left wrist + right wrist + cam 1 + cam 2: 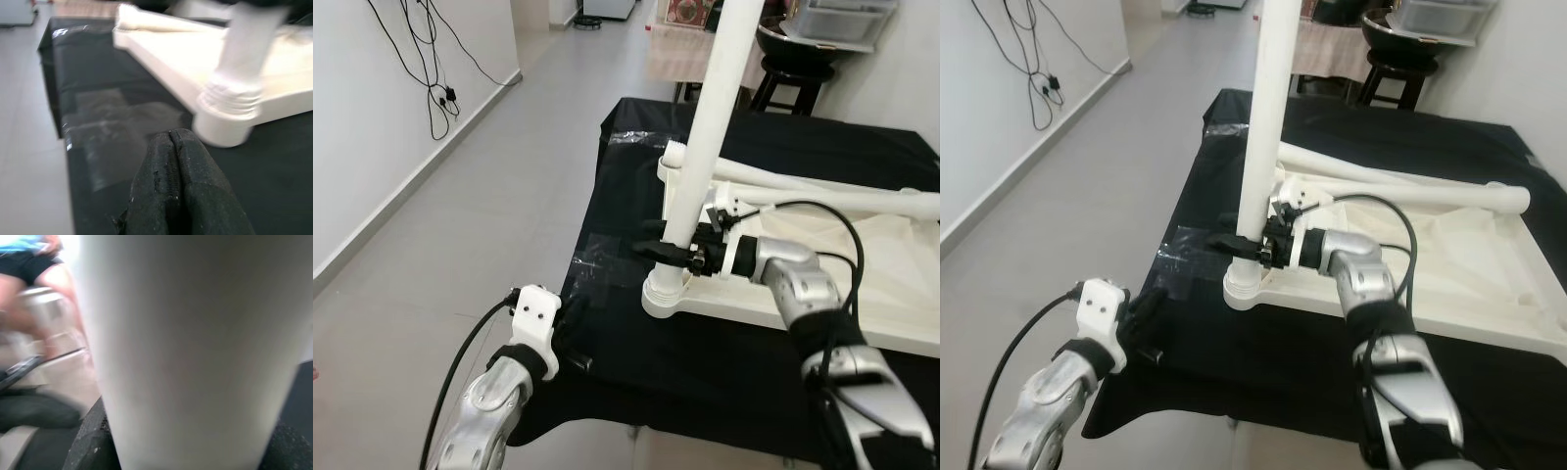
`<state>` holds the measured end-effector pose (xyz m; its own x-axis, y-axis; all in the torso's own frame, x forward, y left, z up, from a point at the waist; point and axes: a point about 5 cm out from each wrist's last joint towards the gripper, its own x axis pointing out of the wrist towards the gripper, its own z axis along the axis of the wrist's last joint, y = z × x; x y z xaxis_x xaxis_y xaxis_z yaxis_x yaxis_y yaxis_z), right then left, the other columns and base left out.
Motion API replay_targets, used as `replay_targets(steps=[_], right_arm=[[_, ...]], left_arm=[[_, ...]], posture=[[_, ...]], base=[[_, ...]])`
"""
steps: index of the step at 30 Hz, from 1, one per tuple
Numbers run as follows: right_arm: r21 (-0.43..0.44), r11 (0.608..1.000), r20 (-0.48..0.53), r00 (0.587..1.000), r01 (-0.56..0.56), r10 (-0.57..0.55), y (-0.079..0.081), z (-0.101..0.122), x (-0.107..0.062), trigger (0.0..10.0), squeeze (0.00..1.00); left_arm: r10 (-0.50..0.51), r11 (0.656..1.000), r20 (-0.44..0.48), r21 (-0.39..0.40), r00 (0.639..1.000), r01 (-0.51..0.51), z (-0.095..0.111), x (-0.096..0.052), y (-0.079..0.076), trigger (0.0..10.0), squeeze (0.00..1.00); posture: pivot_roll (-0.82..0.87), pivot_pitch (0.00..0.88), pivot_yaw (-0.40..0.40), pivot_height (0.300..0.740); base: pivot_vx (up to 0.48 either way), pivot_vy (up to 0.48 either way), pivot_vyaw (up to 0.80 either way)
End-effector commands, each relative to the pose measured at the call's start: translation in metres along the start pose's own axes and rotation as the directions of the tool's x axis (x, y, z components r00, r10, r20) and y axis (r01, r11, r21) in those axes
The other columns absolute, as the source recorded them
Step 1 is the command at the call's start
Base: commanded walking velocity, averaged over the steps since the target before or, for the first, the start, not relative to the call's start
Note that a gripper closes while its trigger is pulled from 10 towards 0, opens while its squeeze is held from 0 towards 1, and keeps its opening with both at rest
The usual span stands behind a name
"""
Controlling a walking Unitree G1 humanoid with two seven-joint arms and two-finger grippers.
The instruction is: Building children table
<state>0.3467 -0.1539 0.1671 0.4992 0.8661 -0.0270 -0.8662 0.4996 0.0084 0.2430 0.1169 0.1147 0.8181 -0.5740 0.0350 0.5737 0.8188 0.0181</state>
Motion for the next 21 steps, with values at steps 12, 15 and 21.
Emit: replay_targets(steps=[12,15,21], right_arm=[[-0.129,0.847,-0.166,0.831,0.516,-0.531,0.055,-0.043,0.021,0.0,0.00],[-0.092,0.865,-0.162,0.850,0.493,-0.501,0.043,-0.042,0.025,10.0,0.00],[-0.051,0.981,0.001,0.983,0.185,-0.185,0.040,-0.003,0.033,10.0,1.00]], left_arm=[[-0.243,0.970,-0.018,-0.012,0.970,0.243,0.008,-0.015,-0.032,10.0,0.00],[-0.206,0.978,-0.031,0.010,0.978,0.207,0.007,-0.016,-0.030,10.0,0.00],[-0.120,0.991,-0.051,0.060,0.991,0.123,0.007,-0.022,-0.028,10.0,0.00]], posture=[[0.02,0.050,-0.042,0.740],[0.03,0.050,-0.047,0.740],[0.05,0.048,-0.039,0.740]], base=[[0.000,0.000,0.00],[0.000,0.000,0.00],[0.000,0.000,0.00]])
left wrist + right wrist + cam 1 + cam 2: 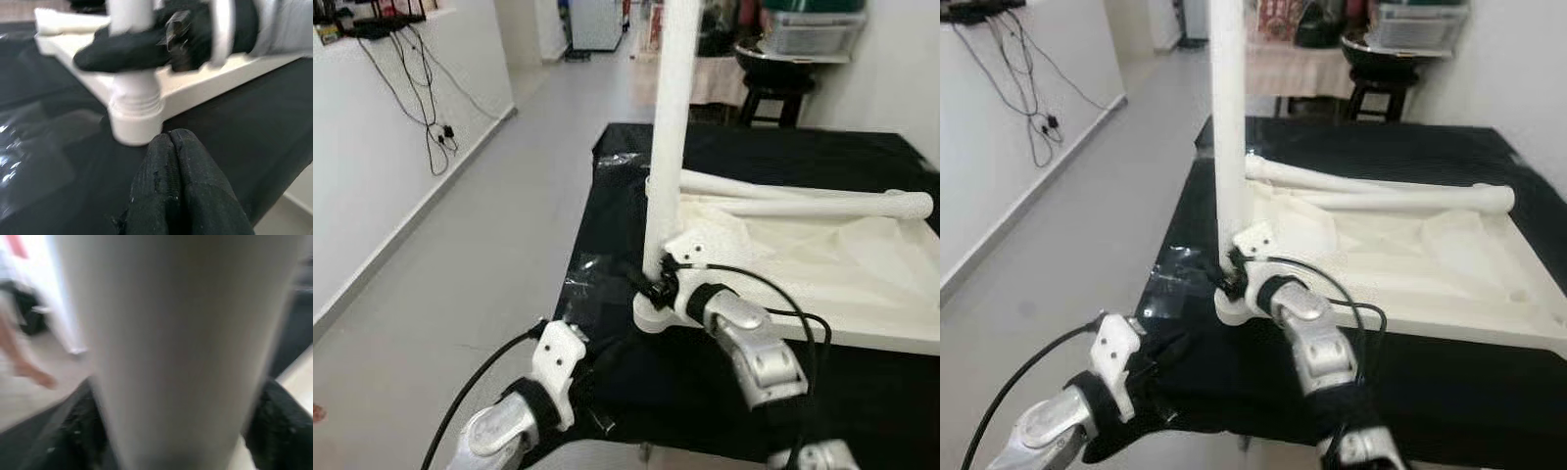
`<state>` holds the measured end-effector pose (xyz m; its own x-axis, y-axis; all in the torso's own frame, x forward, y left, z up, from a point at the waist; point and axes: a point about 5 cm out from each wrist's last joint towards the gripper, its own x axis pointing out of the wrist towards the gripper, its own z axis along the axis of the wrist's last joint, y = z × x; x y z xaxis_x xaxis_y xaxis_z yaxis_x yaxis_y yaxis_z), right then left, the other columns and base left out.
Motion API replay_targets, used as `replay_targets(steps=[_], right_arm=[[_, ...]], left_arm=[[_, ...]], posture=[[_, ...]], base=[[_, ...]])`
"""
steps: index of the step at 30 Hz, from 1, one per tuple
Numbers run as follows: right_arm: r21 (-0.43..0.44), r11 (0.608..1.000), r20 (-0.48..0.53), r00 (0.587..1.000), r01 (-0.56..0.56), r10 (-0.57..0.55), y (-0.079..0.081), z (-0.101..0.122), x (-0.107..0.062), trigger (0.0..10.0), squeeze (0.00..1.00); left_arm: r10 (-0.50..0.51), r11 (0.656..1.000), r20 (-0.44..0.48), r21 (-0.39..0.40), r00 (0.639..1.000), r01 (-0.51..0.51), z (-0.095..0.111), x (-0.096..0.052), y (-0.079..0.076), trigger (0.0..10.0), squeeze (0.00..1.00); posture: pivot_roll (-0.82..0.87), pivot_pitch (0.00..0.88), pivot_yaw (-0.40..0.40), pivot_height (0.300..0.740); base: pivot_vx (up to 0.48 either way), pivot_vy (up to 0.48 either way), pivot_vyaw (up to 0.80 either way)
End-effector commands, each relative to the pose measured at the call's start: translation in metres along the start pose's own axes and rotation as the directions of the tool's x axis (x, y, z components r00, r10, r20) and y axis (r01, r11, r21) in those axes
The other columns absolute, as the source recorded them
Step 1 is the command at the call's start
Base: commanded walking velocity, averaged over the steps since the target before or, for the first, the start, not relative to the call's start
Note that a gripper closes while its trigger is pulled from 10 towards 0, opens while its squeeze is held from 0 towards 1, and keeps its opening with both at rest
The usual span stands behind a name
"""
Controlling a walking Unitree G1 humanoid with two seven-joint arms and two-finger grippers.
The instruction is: Building children table
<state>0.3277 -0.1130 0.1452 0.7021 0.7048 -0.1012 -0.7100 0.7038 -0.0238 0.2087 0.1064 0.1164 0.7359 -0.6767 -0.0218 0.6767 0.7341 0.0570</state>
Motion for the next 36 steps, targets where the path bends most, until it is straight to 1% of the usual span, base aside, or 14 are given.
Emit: replay_targets(steps=[1,6,7,8,13,17,18,19,25,30,31,32,34,36], right_arm=[[-0.072,0.992,0.072,0.991,-0.107,0.112,-0.002,0.026,0.001,10.0,0.00],[-0.121,0.981,0.038,0.987,-0.150,0.156,-0.016,0.031,-0.002,10.0,0.00],[-0.148,0.976,0.017,0.987,-0.158,0.163,-0.025,0.033,-0.003,10.0,0.00],[-0.137,0.977,0.012,0.986,-0.161,0.164,-0.035,0.036,-0.003,10.0,0.00],[-0.086,0.969,0.008,0.973,-0.230,0.231,-0.056,0.044,-0.004,10.0,0.00],[-0.075,0.966,0.006,0.969,-0.247,0.248,-0.057,0.043,-0.005,10.0,0.00],[-0.062,0.965,0.002,0.967,-0.254,0.255,-0.061,0.043,-0.007,2.4,0.00],[-0.051,0.966,-0.004,0.967,-0.255,0.255,-0.065,0.043,-0.010,0.0,0.00],[-0.030,0.975,-0.006,0.976,-0.218,0.218,-0.078,0.039,-0.018,0.0,0.00],[0.010,0.992,-0.003,0.992,-0.126,0.126,-0.075,0.016,-0.028,0.0,0.00],[0.059,0.998,-0.026,1.000,-0.004,0.006,-0.061,-0.006,-0.028,0.0,0.00],[0.059,0.998,-0.026,1.000,-0.004,0.006,-0.061,-0.006,-0.028,0.0,0.00],[0.064,0.978,-0.075,0.978,0.199,-0.194,-0.044,-0.027,-0.027,0.0,0.00],[0.085,0.877,-0.159,0.876,0.472,-0.456,-0.023,-0.043,-0.034,0.0,0.00]], left_arm=[[0.037,0.998,0.003,0.041,0.999,-0.037,0.006,-0.003,0.000,10.0,0.00],[0.062,0.997,0.002,0.044,0.998,-0.062,0.007,-0.007,-0.003,10.0,0.00],[0.071,0.997,0.005,0.042,0.997,-0.071,0.009,-0.009,-0.006,10.0,0.00],[0.096,0.995,0.006,0.040,0.995,-0.096,0.010,-0.011,-0.008,10.0,0.00],[0.158,0.987,-0.001,0.026,0.987,-0.158,0.010,-0.020,-0.010,10.0,0.00],[0.162,0.986,-0.002,0.023,0.987,-0.162,0.010,-0.021,-0.011,10.0,0.00],[0.166,0.986,-0.004,0.017,0.986,-0.166,0.010,-0.022,-0.012,10.0,0.00],[0.169,0.985,-0.006,0.013,0.986,-0.169,0.010,-0.023,-0.012,10.0,0.00],[0.165,0.986,-0.003,0.008,0.986,-0.165,0.012,-0.023,-0.015,10.0,0.00],[0.162,0.987,0.004,0.005,0.987,-0.162,0.014,-0.022,-0.015,10.0,0.00],[0.160,0.987,0.010,0.000,0.987,-0.160,0.014,-0.021,-0.015,10.0,0.00],[0.160,0.987,0.010,0.000,0.987,-0.160,0.014,-0.021,-0.015,10.0,0.00],[0.157,0.988,0.013,-0.001,0.987,-0.157,0.014,-0.021,-0.014,10.0,0.00],[0.153,0.988,0.015,-0.001,0.988,-0.153,0.015,-0.021,-0.013,10.0,0.00]], posture=[[0.05,0.048,-0.038,0.740],[0.06,0.052,-0.041,0.740],[0.07,0.053,-0.047,0.740],[0.08,0.055,-0.052,0.740],[0.09,0.060,-0.060,0.740],[0.09,0.060,-0.060,0.740],[0.09,0.062,-0.063,0.740],[0.09,0.062,-0.063,0.740],[0.09,0.069,-0.068,0.740],[0.07,0.071,-0.085,0.740],[0.07,0.071,-0.086,0.740],[0.07,0.071,-0.086,0.740],[0.07,0.072,-0.085,0.740],[0.06,0.079,-0.076,0.740]], base=[[0.000,0.000,0.00],[0.000,0.000,0.00],[0.000,0.000,0.00],[0.000,0.000,0.00],[0.000,0.000,0.00],[0.000,0.000,0.00],[0.000,0.000,0.00],[0.000,0.000,0.00],[0.000,0.000,0.00],[0.000,0.000,0.00],[0.000,0.000,0.00],[0.000,0.000,0.00],[0.000,0.000,0.00],[0.000,0.000,0.00]])
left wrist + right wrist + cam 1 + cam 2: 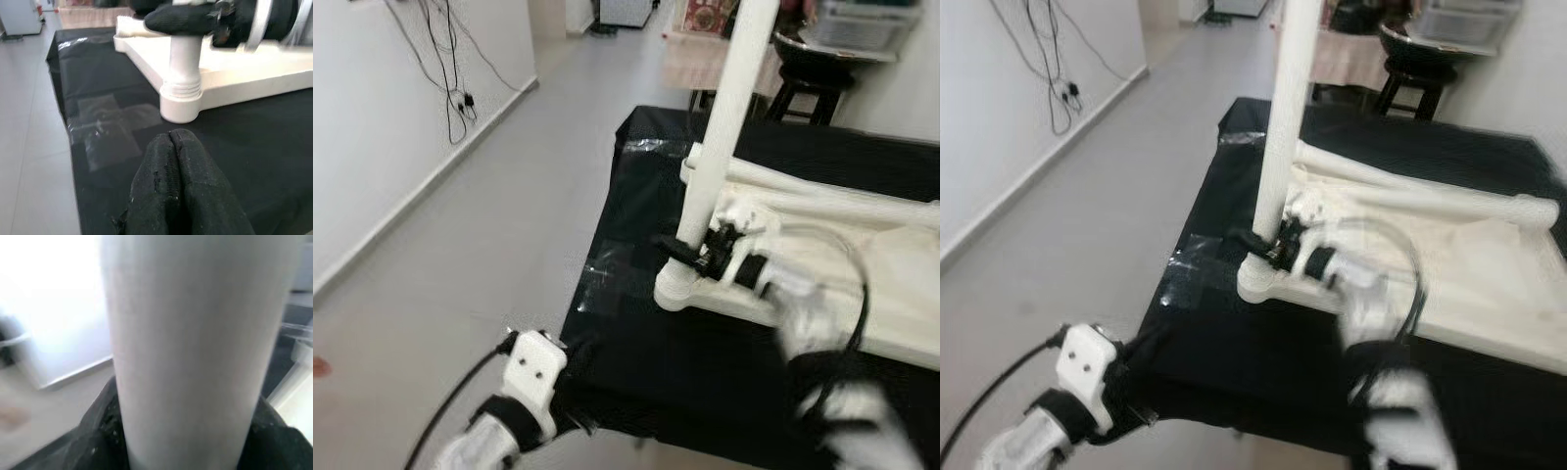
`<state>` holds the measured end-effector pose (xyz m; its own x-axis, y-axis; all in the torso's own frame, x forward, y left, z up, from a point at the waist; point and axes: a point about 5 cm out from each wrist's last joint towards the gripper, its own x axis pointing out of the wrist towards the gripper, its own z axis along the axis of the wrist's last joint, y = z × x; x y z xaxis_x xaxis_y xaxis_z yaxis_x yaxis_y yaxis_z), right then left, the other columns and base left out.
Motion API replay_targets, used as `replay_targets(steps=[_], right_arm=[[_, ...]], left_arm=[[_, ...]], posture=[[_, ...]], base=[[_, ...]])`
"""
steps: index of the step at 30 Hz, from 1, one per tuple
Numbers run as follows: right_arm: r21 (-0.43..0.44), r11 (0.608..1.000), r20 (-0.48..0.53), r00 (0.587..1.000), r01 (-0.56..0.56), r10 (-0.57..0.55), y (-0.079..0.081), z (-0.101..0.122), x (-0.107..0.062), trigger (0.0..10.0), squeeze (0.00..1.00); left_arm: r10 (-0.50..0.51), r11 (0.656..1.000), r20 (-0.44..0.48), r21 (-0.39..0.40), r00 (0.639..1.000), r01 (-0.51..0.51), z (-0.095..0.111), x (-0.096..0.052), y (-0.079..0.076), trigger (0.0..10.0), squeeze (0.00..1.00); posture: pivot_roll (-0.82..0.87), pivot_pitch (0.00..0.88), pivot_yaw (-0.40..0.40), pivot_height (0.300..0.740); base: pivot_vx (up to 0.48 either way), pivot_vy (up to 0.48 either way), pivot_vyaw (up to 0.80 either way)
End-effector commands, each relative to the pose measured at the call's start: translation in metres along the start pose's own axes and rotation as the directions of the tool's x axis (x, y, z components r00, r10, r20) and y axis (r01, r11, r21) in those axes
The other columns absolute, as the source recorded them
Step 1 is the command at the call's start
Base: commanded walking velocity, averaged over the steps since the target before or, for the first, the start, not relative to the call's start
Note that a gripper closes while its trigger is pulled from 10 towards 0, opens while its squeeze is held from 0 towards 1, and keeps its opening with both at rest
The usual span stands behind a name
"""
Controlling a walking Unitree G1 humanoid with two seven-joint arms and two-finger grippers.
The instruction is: Building children table
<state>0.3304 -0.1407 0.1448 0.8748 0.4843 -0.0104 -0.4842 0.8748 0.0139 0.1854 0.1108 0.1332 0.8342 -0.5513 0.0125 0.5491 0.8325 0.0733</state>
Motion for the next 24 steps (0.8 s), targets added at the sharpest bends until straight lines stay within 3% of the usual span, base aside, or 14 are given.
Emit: replay_targets(steps=[1,2,3,7,11,12,13,14,16,17,18,20,21,24], right_arm=[[-0.107,0.973,-0.183,0.958,0.202,-0.219,0.002,-0.027,-0.022,0.0,0.00],[-0.107,0.973,-0.183,0.958,0.202,-0.219,0.002,-0.027,-0.022,0.0,0.00],[-0.156,0.976,-0.151,0.973,0.151,-0.175,0.014,-0.016,-0.021,0.0,0.00],[-0.100,0.986,-0.196,0.969,0.134,-0.152,0.012,-0.022,-0.016,0.0,0.00],[-0.132,0.977,-0.199,0.961,0.167,-0.191,0.011,-0.019,-0.015,0.0,0.00],[-0.112,0.983,-0.192,0.967,0.146,-0.166,0.012,-0.015,-0.013,10.0,0.00],[-0.096,0.987,-0.187,0.972,0.128,-0.144,0.014,-0.012,-0.011,10.0,0.00],[-0.049,0.998,-0.158,0.986,0.041,-0.049,0.017,-0.004,-0.004,10.0,1.00],[-0.022,0.991,-0.065,0.990,-0.129,0.127,0.022,0.017,0.003,10.0,1.00],[-0.042,0.962,0.020,0.962,-0.270,0.271,0.022,0.035,0.006,10.0,1.00],[-0.042,0.962,0.020,0.962,-0.270,0.271,0.022,0.035,0.006,10.0,1.00],[-0.042,0.919,0.042,0.919,-0.392,0.393,0.016,0.046,0.008,10.0,0.99],[-0.094,0.892,0.026,0.895,-0.442,0.446,0.011,0.049,0.010,10.0,0.13],[-0.158,0.860,-0.003,0.871,-0.485,0.491,0.006,0.052,0.011,10.0,0.13]], left_arm=[[-0.012,1.000,-0.009,-0.017,1.000,0.012,-0.002,0.000,-0.001,10.0,0.00],[-0.012,1.000,-0.009,-0.017,1.000,0.012,-0.002,0.000,-0.001,10.0,0.00],[-0.017,1.000,-0.008,-0.026,1.000,0.017,-0.003,0.002,0.001,10.0,0.00],[-0.025,0.999,-0.003,-0.041,1.000,0.025,-0.004,0.005,0.001,10.0,0.00],[-0.030,0.999,-0.005,-0.038,1.000,0.030,-0.004,0.007,0.001,10.0,0.00],[-0.026,0.999,-0.005,-0.041,1.000,0.025,-0.004,0.008,0.002,10.0,0.00],[-0.023,0.999,-0.005,-0.043,1.000,0.022,-0.004,0.008,0.002,10.0,0.00],[-0.022,0.999,-0.005,-0.045,1.000,0.022,-0.005,0.009,0.002,10.0,0.00],[-0.026,0.999,-0.006,-0.048,1.000,0.026,-0.006,0.010,0.002,10.0,0.00],[-0.031,0.998,-0.007,-0.051,1.000,0.030,-0.006,0.011,0.002,10.0,0.00],[-0.031,0.998,-0.007,-0.051,1.000,0.030,-0.006,0.011,0.002,10.0,0.00],[-0.034,0.998,-0.006,-0.054,0.999,0.034,-0.006,0.012,0.002,10.0,0.00],[-0.035,0.998,-0.005,-0.055,0.999,0.035,-0.007,0.013,0.002,10.0,0.00],[-0.036,0.998,-0.005,-0.055,0.999,0.036,-0.007,0.014,0.002,10.0,0.00]], posture=[[0.05,0.074,-0.072,0.740],[0.05,0.074,-0.072,0.740],[0.03,0.066,-0.062,0.740],[0.05,0.068,-0.077,0.740],[0.04,0.066,-0.072,0.740],[0.04,0.066,-0.068,0.740],[0.04,0.066,-0.068,0.740],[0.04,0.063,-0.064,0.740],[0.04,0.063,-0.062,0.740],[0.03,0.059,-0.057,0.740],[0.03,0.059,-0.057,0.740],[0.04,0.058,-0.058,0.740],[0.04,0.055,-0.060,0.740],[0.04,0.055,-0.060,0.740]], base=[[0.000,0.000,0.00],[0.000,0.000,0.00],[0.000,0.000,0.00],[0.000,0.000,0.00],[0.000,0.000,0.00],[0.000,0.000,0.00],[0.000,0.000,0.00],[0.000,0.000,0.00],[0.000,0.000,0.00],[0.000,0.000,0.00],[0.000,0.000,0.00],[0.000,0.000,0.00],[0.000,0.000,0.00],[0.000,0.000,0.00]])
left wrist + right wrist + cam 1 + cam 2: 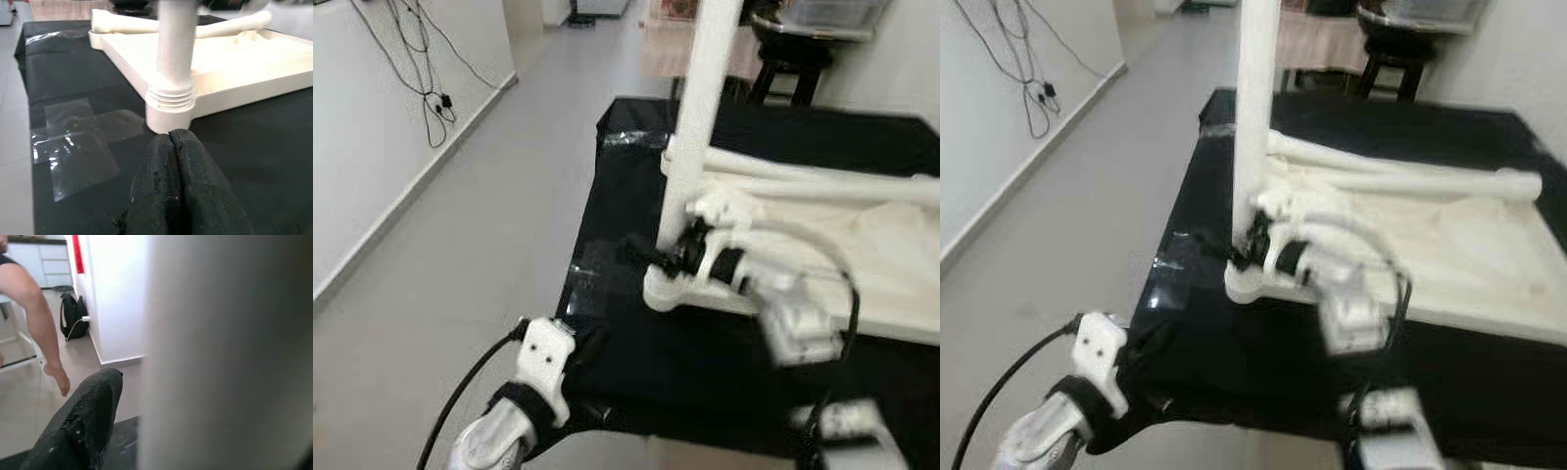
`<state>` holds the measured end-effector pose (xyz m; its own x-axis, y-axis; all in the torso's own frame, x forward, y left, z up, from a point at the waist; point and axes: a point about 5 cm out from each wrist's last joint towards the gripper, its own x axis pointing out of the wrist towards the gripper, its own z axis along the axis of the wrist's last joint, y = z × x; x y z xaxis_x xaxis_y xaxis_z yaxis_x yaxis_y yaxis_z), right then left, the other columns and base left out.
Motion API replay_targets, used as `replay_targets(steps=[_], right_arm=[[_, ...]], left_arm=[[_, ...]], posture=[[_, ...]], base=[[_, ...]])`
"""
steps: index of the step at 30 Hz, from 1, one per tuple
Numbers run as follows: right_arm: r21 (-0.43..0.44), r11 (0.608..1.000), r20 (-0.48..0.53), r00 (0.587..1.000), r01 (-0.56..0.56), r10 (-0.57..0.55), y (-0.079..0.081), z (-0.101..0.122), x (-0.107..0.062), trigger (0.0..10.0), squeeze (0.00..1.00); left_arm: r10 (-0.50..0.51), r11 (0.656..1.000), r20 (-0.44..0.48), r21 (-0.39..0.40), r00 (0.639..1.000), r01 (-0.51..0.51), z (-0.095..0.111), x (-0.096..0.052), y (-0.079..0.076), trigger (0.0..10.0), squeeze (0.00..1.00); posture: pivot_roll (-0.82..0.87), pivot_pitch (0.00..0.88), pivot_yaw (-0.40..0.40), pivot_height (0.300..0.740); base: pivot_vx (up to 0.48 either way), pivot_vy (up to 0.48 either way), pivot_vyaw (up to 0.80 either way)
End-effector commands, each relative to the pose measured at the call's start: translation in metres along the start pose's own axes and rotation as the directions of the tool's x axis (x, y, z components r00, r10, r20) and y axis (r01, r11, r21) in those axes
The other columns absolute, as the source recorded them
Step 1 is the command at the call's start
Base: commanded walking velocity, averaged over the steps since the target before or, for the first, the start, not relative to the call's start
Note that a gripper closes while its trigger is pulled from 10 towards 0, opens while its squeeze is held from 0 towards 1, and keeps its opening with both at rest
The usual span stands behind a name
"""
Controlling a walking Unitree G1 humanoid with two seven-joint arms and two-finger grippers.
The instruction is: Building children table
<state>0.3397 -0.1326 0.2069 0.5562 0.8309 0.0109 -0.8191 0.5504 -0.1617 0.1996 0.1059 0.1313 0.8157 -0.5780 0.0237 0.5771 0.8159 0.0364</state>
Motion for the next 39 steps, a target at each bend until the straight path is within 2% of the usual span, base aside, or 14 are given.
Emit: replay_targets(steps=[1,5,10,11,15,23,27,29,30,31,32,33,34,39], right_arm=[[0.031,0.995,-0.026,0.995,-0.093,0.094,0.000,-0.010,0.001,10.0,0.00],[0.121,0.963,-0.050,0.967,-0.242,0.250,-0.014,-0.009,0.002,10.0,0.00],[0.149,0.950,-0.045,0.958,-0.275,0.285,-0.019,-0.010,0.003,10.0,0.00],[0.167,0.948,-0.066,0.956,-0.271,0.285,-0.027,-0.011,0.002,0.0,0.00],[0.174,0.945,-0.074,0.954,-0.276,0.292,-0.031,-0.012,0.002,0.0,0.00],[0.136,0.978,-0.071,0.983,-0.157,0.168,-0.031,-0.030,-0.023,0.0,0.00],[0.126,0.990,-0.126,0.991,0.065,-0.049,-0.017,-0.049,-0.026,0.0,0.00],[0.126,0.990,-0.126,0.991,0.065,-0.049,-0.017,-0.049,-0.026,0.0,0.00],[0.112,0.937,-0.161,0.936,0.332,-0.313,-0.010,-0.058,-0.019,0.0,0.00],[0.145,0.858,-0.227,0.860,0.493,-0.457,0.010,-0.071,-0.016,0.0,0.00],[0.156,0.823,-0.265,0.826,0.547,-0.498,0.034,-0.078,-0.012,0.0,0.00],[0.120,0.848,-0.257,0.842,0.515,-0.475,0.043,-0.075,-0.005,0.0,0.00],[0.059,0.903,-0.230,0.886,0.426,-0.403,0.048,-0.068,0.002,0.0,0.00],[0.060,0.896,-0.248,0.877,0.439,-0.413,0.035,-0.070,0.009,0.0,0.00]], left_arm=[[-0.004,1.000,-0.018,-0.018,1.000,0.003,-0.005,0.000,-0.001,10.0,0.00],[0.000,1.000,-0.017,-0.017,1.000,0.000,-0.005,0.000,-0.003,10.0,0.00],[0.000,1.000,-0.016,-0.017,1.000,0.000,-0.006,0.001,-0.004,10.0,0.00],[0.000,1.000,-0.018,-0.016,1.000,0.000,-0.006,0.001,-0.004,10.0,0.00],[0.000,1.000,-0.018,-0.015,1.000,0.000,-0.006,0.001,-0.005,10.0,0.00],[-0.003,1.000,-0.018,-0.021,1.000,0.002,-0.005,-0.001,-0.005,10.0,0.00],[-0.004,1.000,-0.020,-0.019,1.000,0.003,-0.005,-0.002,-0.004,10.0,0.00],[-0.004,1.000,-0.020,-0.019,1.000,0.003,-0.005,-0.002,-0.004,10.0,0.00],[-0.004,1.000,-0.021,-0.018,1.000,0.003,-0.005,-0.003,-0.002,10.0,0.00],[-0.003,1.000,-0.022,-0.017,1.000,0.003,-0.005,-0.003,-0.001,10.0,0.00],[-0.003,1.000,-0.023,-0.016,1.000,0.002,-0.005,-0.003,-0.001,10.0,0.00],[-0.003,1.000,-0.024,-0.015,1.000,0.003,-0.006,-0.003,0.000,10.0,0.00],[-0.004,1.000,-0.027,-0.015,1.000,0.003,-0.007,-0.002,0.000,10.0,0.00],[-0.001,1.000,-0.023,-0.009,1.000,0.001,-0.006,-0.001,0.000,10.0,0.00]], posture=[[0.04,0.052,-0.064,0.740],[0.05,0.047,-0.071,0.740],[0.05,0.047,-0.071,0.740],[0.06,0.050,-0.079,0.740],[0.06,0.050,-0.079,0.740],[0.05,0.071,-0.072,0.740],[0.04,0.078,-0.073,0.740],[0.04,0.078,-0.073,0.740],[0.03,0.083,-0.066,0.740],[0.03,0.086,-0.061,0.740],[0.03,0.086,-0.061,0.740],[0.02,0.078,-0.054,0.740],[0.02,0.075,-0.056,0.740],[0.04,0.072,-0.078,0.740]], base=[[0.000,0.000,0.00],[0.000,0.000,0.00],[0.000,0.000,0.00],[0.000,0.000,0.00],[0.000,0.000,0.00],[0.000,0.000,0.00],[0.000,0.000,0.00],[0.000,0.000,0.00],[0.000,0.000,0.00],[0.000,0.000,0.00],[0.000,0.000,0.00],[0.000,0.000,0.00],[0.000,0.000,0.00],[0.000,0.000,0.00]])
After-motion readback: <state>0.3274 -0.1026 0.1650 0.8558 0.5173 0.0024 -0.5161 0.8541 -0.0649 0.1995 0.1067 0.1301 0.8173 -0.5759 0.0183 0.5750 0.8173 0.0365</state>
